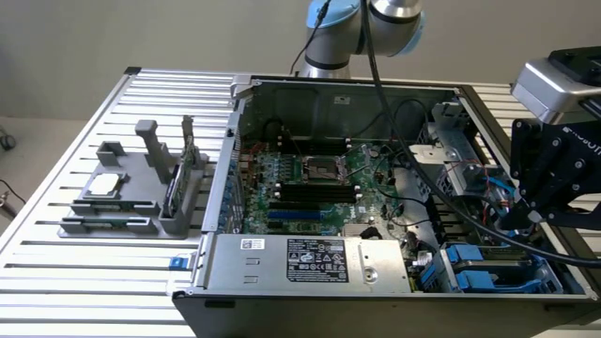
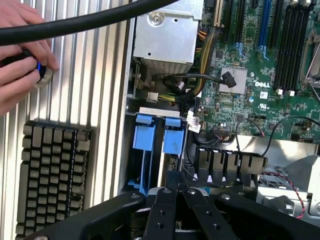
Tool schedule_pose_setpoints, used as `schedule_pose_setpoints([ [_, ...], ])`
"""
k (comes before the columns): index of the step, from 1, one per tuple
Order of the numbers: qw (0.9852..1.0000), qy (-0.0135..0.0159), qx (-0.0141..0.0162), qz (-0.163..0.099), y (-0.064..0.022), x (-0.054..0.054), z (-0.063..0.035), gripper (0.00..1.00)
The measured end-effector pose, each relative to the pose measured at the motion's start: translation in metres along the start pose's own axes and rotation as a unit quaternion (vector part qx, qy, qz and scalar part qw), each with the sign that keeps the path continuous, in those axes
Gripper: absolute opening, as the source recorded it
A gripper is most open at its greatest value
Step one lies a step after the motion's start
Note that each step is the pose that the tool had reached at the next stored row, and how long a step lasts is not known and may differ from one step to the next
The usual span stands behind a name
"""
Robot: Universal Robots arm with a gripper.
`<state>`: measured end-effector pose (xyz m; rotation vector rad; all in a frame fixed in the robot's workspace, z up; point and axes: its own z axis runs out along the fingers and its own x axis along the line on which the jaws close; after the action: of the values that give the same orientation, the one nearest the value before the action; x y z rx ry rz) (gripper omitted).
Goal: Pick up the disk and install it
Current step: 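Insert the first disk wire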
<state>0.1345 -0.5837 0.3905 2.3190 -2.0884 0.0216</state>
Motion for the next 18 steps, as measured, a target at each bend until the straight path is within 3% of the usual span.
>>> schedule_pose_setpoints([
  [5, 0.9996, -0.0002, -0.0007, 0.028, 0.0001, -0.0001, 0.0, 0.11],
  [9, 0.9981, -0.0003, -0.0015, 0.062, 0.0, -0.0001, -0.0001, 0.11],
  [13, 0.9954, -0.0005, -0.0023, 0.096, 0.0, -0.0001, 0.0, 0.11],
  [18, 0.9907, -0.0008, -0.0033, 0.136, 0.0, -0.0001, 0.0, 0.11],
])
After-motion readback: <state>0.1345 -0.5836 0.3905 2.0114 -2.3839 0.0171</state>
